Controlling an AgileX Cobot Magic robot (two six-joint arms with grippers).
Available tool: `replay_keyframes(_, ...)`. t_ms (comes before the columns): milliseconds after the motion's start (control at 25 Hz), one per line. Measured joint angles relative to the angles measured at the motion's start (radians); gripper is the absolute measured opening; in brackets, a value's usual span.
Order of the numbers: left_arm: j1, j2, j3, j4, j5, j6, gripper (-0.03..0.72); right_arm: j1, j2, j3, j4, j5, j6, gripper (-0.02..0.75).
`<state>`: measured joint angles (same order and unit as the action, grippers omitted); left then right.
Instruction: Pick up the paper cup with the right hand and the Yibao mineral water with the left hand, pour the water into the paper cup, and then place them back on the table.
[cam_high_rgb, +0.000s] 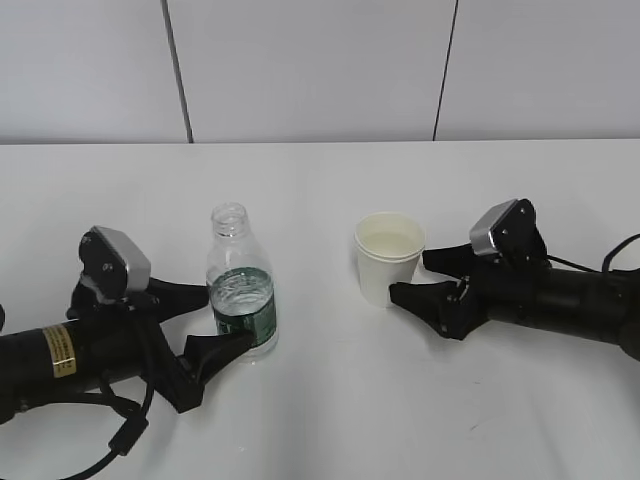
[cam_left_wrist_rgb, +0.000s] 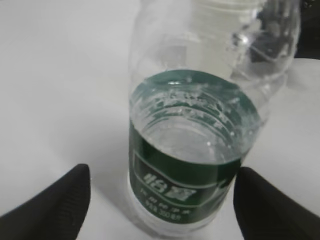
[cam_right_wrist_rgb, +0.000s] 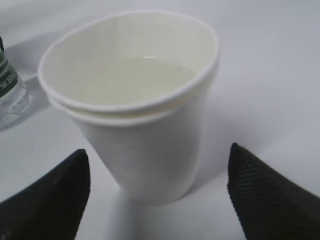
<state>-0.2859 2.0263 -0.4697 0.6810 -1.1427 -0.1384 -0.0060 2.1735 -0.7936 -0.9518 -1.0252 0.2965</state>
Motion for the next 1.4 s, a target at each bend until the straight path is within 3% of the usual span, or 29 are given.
replay_keyframes(320,0.050,-0.014,0.022,-0.008,-0.001,0.006,0.535,-0.072,-0.016,0.056,0.006,0.002,-0.010,0.652)
replay_keyframes(840,0.166,-0.014,0.026,-0.099,-0.001,0.037,0.535,-0.086,-0.019,0.056,0.174,0.026,-0.077,0.626)
replay_keyframes(960,0.189,-0.014,0.026,-0.170,-0.001,0.058,0.533,-0.086,-0.019,0.056,0.256,0.041,-0.119,0.623)
replay_keyframes(1120,0.201,-0.014,0.026,-0.352,-0.001,0.075,0.532,-0.086,-0.019,0.058,0.426,0.047,-0.181,0.617)
replay_keyframes(1400,0.201,-0.014,0.026,-0.612,-0.001,0.207,0.532,-0.086,-0.019,0.058,0.736,0.049,-0.260,0.613)
